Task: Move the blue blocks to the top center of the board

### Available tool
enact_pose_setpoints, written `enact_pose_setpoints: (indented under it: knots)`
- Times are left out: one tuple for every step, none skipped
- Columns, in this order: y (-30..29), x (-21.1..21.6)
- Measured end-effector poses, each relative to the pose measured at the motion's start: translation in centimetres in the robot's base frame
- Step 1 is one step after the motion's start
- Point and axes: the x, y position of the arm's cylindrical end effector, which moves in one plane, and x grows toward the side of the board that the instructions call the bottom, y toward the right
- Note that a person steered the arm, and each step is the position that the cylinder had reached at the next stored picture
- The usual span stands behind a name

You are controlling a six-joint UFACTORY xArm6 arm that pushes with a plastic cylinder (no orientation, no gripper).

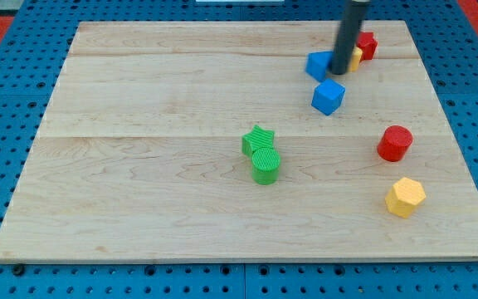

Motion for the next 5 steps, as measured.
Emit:
enact_pose_setpoints:
  knots:
    - [-6.5, -1.0]
    - [3.5, 0.4]
    - [10.2, 5.1]
    - [7.4, 8.7]
    - [0.4, 4.8]
